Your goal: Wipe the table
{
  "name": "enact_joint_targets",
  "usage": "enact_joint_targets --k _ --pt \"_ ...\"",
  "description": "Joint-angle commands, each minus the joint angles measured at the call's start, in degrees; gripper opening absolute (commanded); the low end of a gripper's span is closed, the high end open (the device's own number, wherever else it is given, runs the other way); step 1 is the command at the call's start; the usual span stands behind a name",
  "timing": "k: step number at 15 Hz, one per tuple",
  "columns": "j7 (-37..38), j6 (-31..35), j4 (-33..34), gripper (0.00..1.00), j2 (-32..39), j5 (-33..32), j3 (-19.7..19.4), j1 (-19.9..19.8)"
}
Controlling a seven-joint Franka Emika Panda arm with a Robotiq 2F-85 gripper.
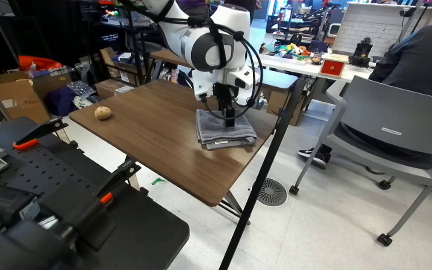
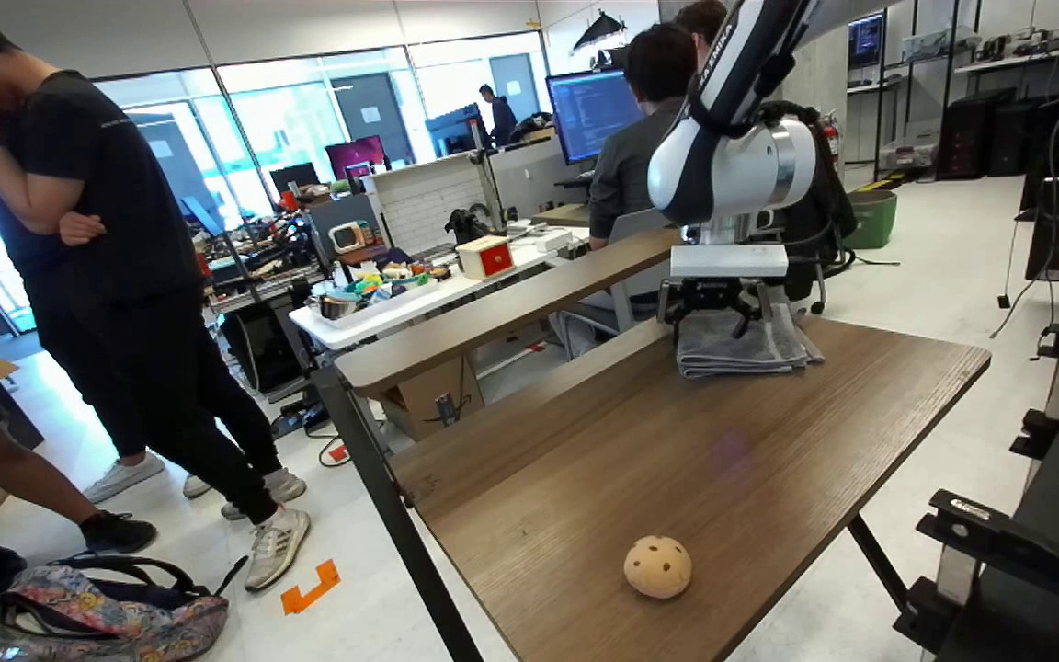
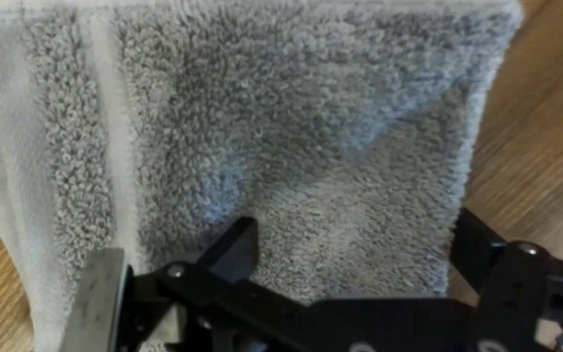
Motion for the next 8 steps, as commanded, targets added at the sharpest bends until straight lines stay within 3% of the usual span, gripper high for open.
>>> enact_joint_targets --k 1,4,8 --pt "9.11 -2.3 8.2 1.0 8.17 -5.79 -6.17 5.32" --pt "9.39 -2.14 8.94 1.0 10.16 -9.16 -6.53 6.45" --pt "1.23 1.24 -0.27 1.0 5.13 -11.04 -3.83 6.65"
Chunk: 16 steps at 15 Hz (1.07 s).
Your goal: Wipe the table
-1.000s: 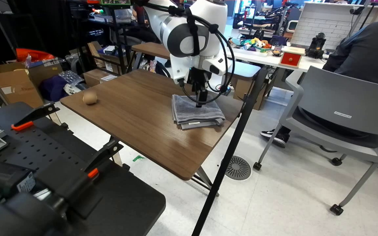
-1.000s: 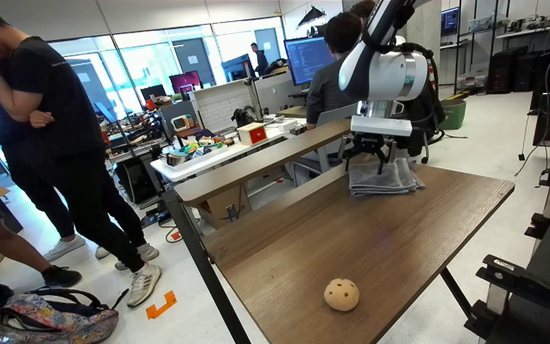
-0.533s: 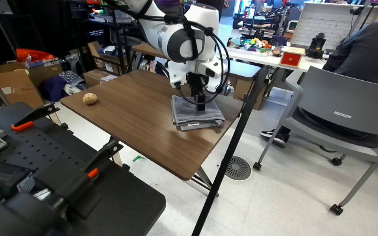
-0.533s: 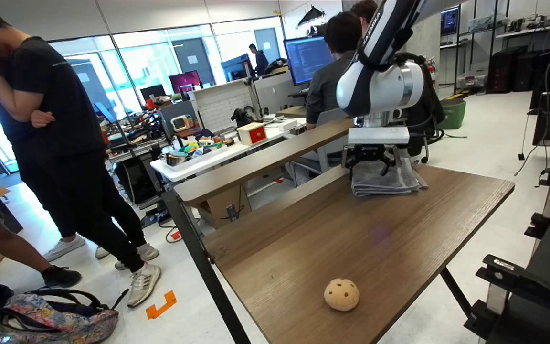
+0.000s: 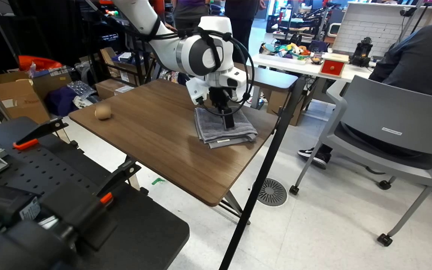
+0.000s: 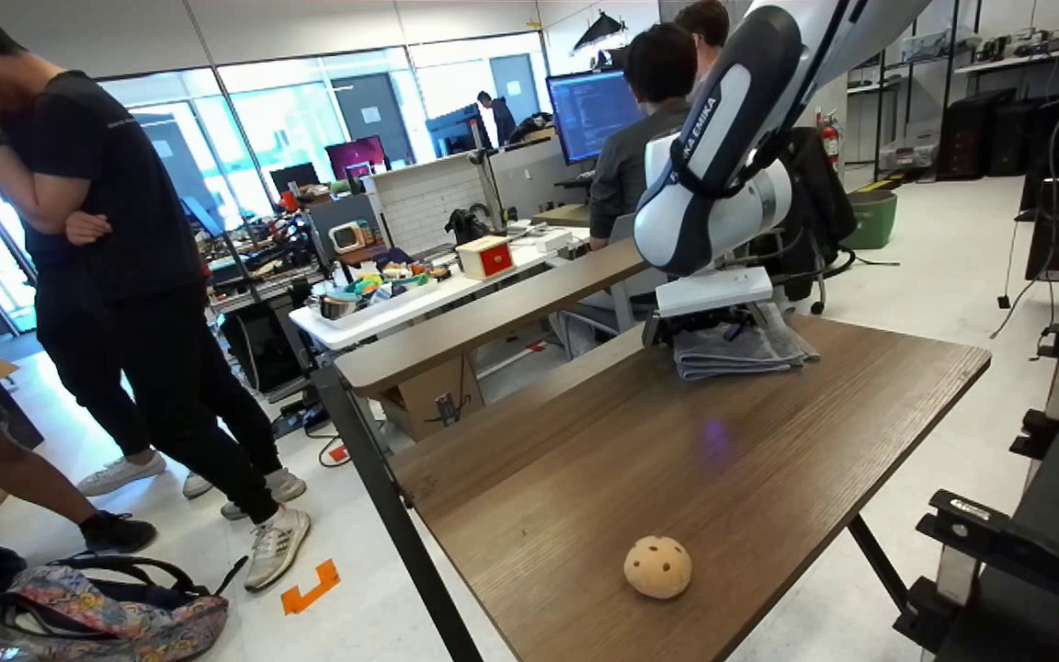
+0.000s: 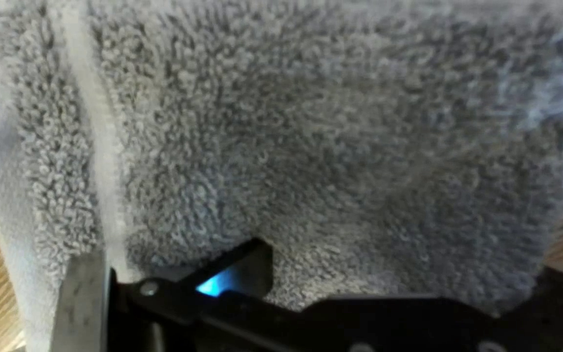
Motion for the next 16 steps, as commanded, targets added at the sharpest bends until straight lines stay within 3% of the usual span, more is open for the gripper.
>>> enact_joint_targets --k 1,6,10,13,16 --pt "-8.43 3.95 -9.02 1.0 -2.26 -1.2 2.86 0.16" --pt "-23.06 11.58 -22.78 1.0 -10.51 -1.06 9.01 -2.52" --pt "-34.45 16.13 -34.21 1.0 -16.3 -0.24 16.84 -7.4" --pt "-39.51 18.78 -42.77 1.0 -19.89 0.67 21.81 -11.37" --pt "-39.61 20.12 -44.96 1.0 -19.82 0.48 22.38 -12.33"
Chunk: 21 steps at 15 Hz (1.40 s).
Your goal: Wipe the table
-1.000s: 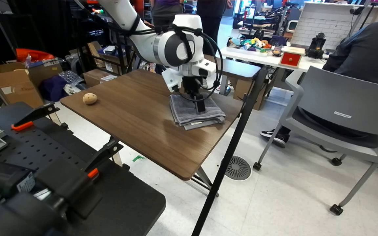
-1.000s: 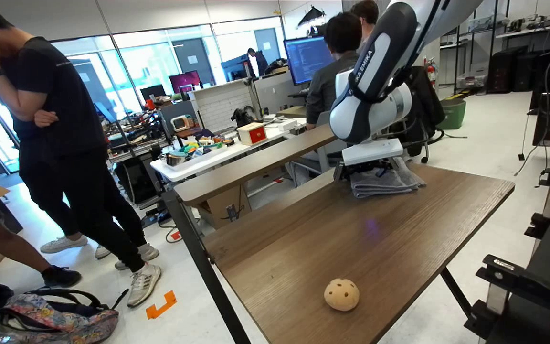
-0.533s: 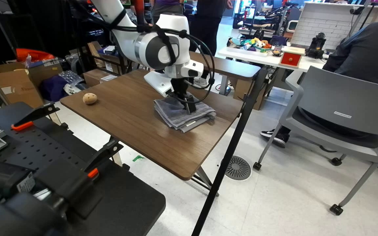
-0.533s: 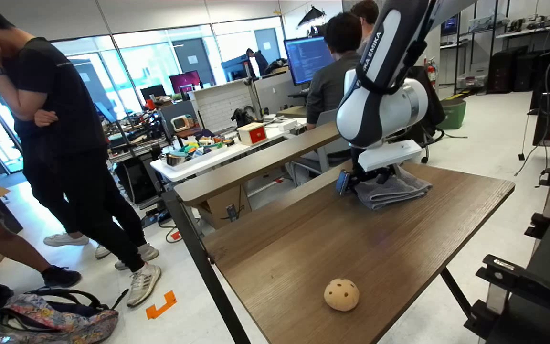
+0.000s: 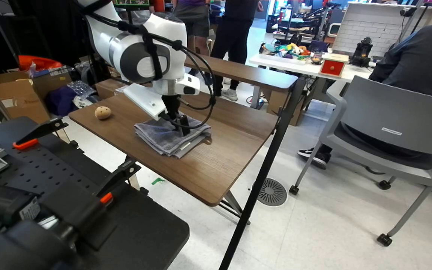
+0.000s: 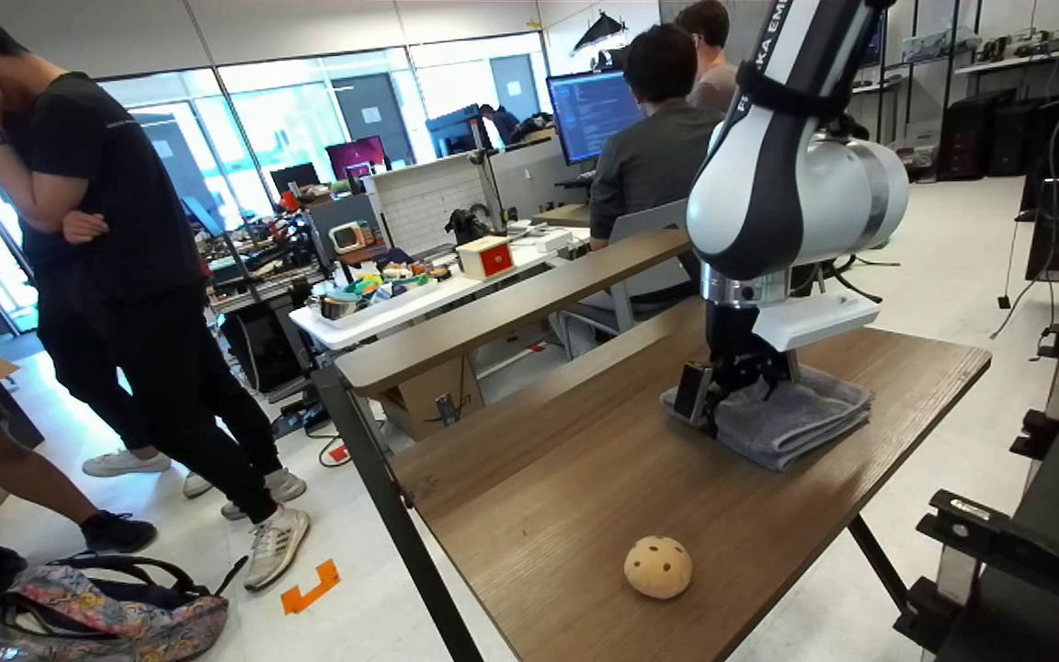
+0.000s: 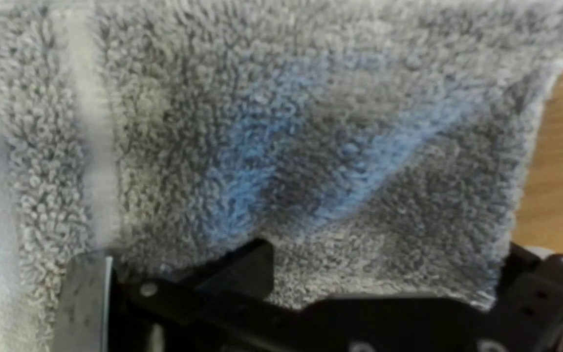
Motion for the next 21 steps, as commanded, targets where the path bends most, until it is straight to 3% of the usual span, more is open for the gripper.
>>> enact_joint_targets --k 1,6,13,15,19,21 --pt "-0.99 3.42 -4.05 1.0 0.69 0.39 1.11 -1.8" --pt "2.41 12.27 3.28 1.0 6.37 -0.75 -4.55 -0.52" --pt "8.19 15.61 7.16 1.0 10.53 -1.78 -18.55 4.03" --pt "7.47 15.2 6.18 1.0 9.64 -1.88 -16.99 2.87" --pt "1.64 17.03 1.02 1.0 6.05 -3.05 -8.2 -3.35" --pt "-2.97 21.31 -2.21 1.0 4.76 -4.49 0.41 -10.74"
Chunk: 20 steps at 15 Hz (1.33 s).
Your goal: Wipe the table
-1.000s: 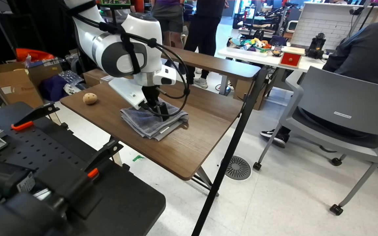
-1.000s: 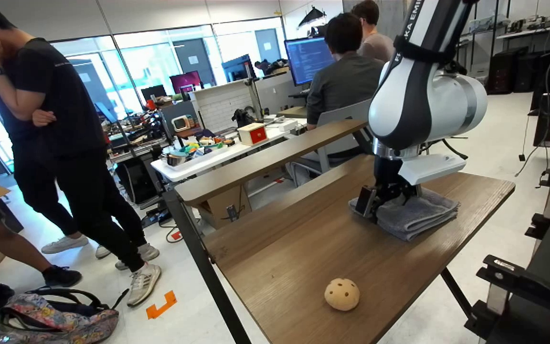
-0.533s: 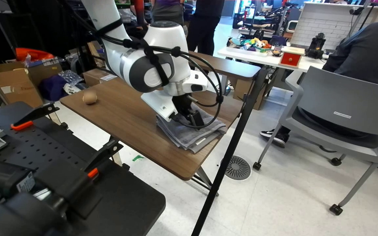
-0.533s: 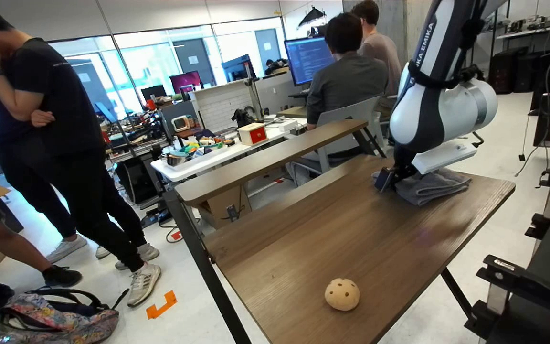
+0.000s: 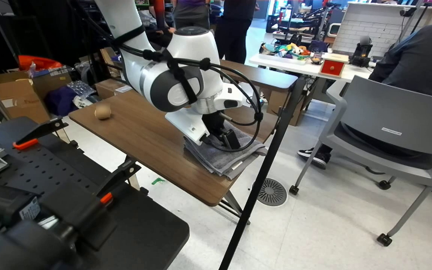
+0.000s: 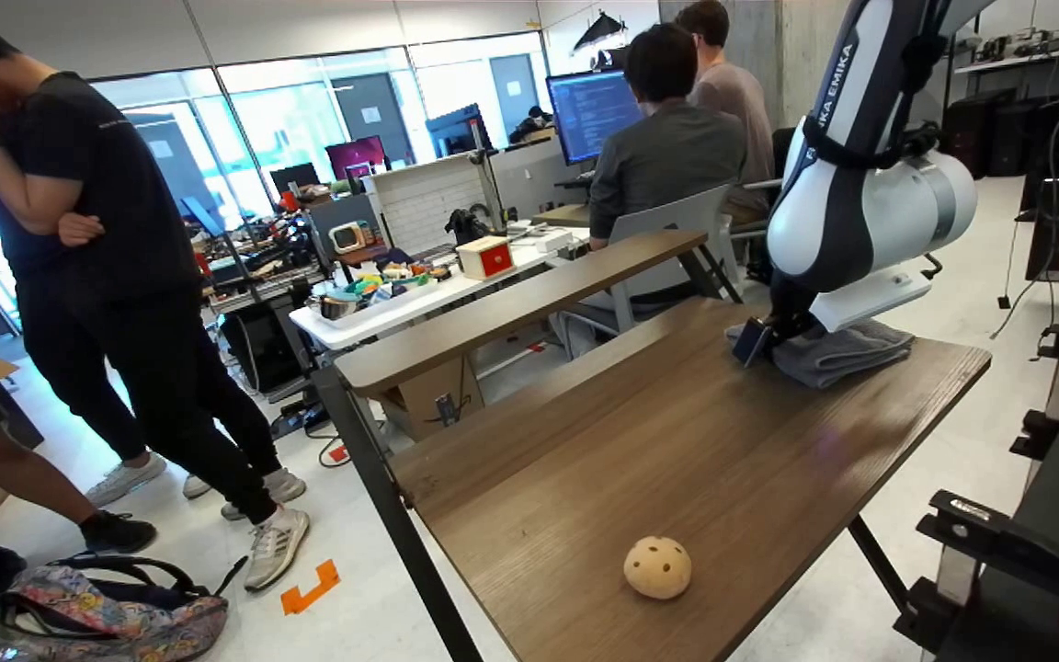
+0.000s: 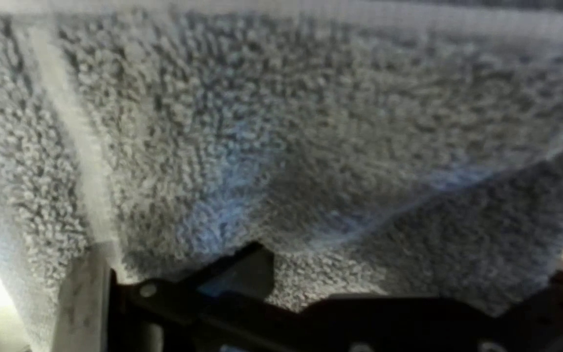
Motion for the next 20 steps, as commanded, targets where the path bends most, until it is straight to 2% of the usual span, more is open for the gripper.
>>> enact_joint_targets --k 1,4,7,11,12,13,15,19,20 --pt "-5.73 7.36 -6.27 1.0 0.45 -3.62 14.63 -11.9" --pt "-6.99 12.02 -8.77 1.0 3.47 -8.16 25.22 -21.26" --pt "-5.64 16.31 -7.8 1.0 8.28 -13.13 29.96 -25.11" --pt "-2.34 20.18 -3.4 1.0 11.22 -17.61 28.51 -23.76" --pt "-1.63 19.74 -3.4 1.0 9.68 -17.73 26.88 -22.11" --pt "-0.75 19.37 -6.85 1.0 6.43 -18.11 27.46 -23.07" --pt "-0.24 19.36 -6.55 1.0 6.38 -18.49 27.31 -22.86" --pt "2.09 11.26 -9.12 1.0 -4.09 -12.3 18.94 -13.77" --pt "2.85 9.17 -8.86 1.0 -5.33 -11.79 18.84 -13.26"
